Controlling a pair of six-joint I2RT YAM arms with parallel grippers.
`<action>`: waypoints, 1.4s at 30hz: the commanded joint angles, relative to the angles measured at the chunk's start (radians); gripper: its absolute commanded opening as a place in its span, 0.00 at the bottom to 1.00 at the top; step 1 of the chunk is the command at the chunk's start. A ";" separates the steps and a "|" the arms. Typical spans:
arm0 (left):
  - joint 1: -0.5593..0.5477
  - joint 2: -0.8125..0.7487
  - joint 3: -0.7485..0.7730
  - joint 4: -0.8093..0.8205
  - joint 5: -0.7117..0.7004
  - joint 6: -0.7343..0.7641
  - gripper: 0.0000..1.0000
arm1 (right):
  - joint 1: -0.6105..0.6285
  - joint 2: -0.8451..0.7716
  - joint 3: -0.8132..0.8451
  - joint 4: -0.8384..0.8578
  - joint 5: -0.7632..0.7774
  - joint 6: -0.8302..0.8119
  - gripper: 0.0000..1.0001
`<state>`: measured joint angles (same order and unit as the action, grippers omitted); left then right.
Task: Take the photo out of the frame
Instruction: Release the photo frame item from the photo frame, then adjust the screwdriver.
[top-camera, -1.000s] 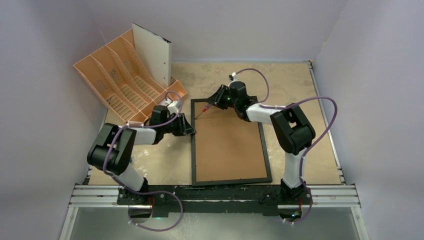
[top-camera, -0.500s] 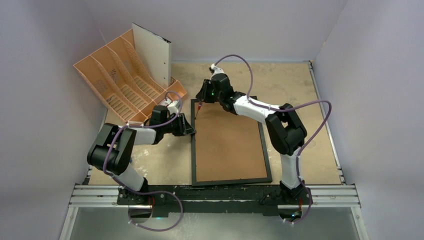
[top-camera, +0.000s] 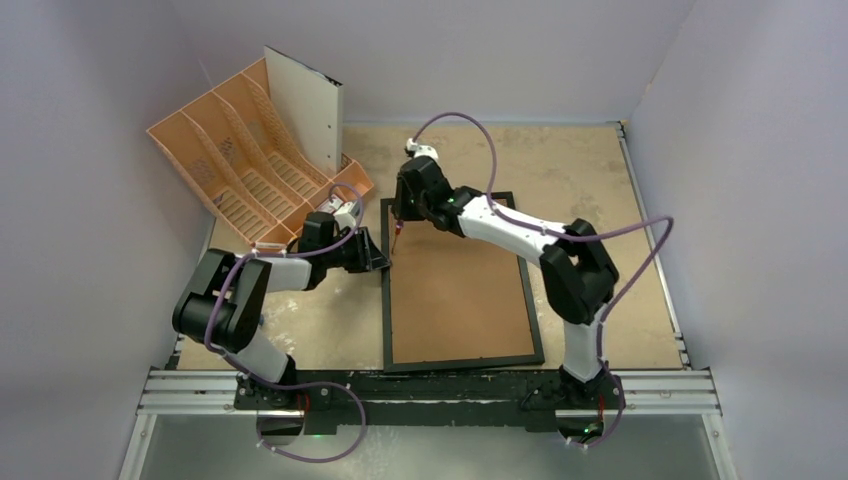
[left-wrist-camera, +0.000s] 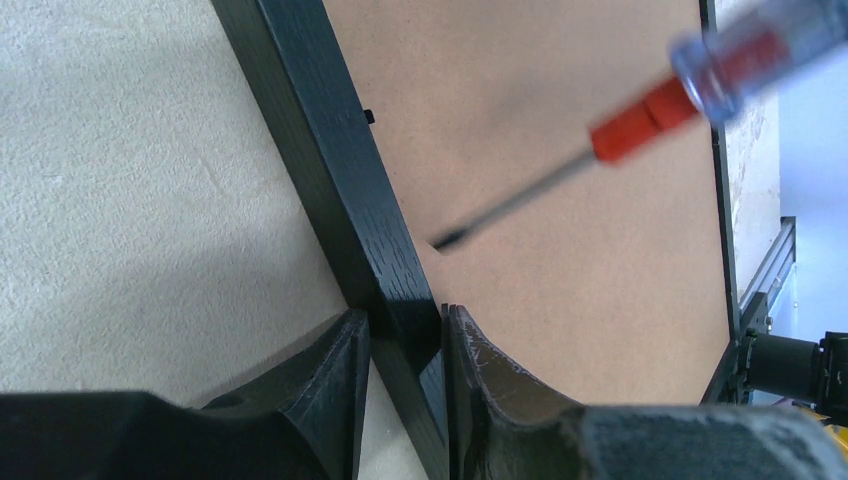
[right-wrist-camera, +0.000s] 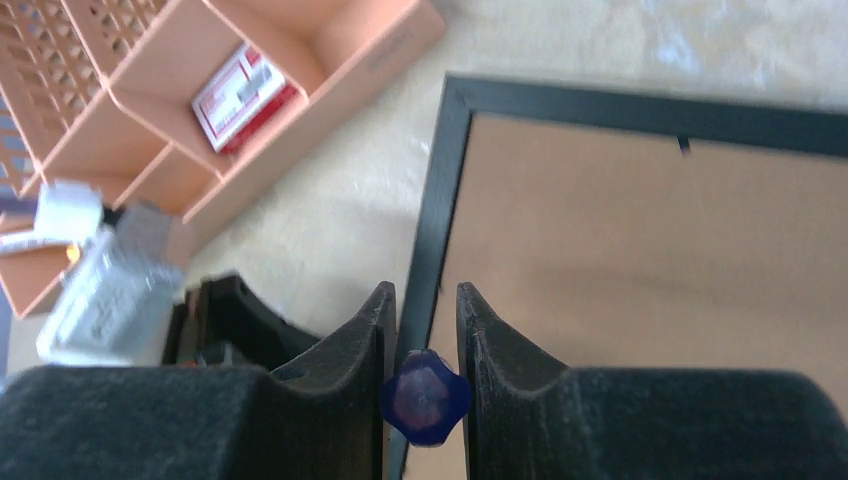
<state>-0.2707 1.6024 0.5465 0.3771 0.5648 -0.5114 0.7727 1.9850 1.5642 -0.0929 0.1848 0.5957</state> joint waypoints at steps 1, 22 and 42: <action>-0.019 -0.025 -0.020 -0.043 0.038 0.032 0.11 | -0.056 -0.180 -0.137 -0.045 -0.014 0.110 0.00; -0.049 -0.423 0.058 -0.208 0.150 0.140 0.50 | -0.229 -0.635 -0.654 0.203 -0.594 0.132 0.00; -0.413 -0.478 0.111 -0.278 -0.034 0.307 0.68 | -0.228 -0.741 -0.748 0.289 -0.761 0.283 0.00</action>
<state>-0.6556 1.1225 0.6399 0.0647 0.5667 -0.2420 0.5430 1.2747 0.8127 0.1570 -0.5304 0.8421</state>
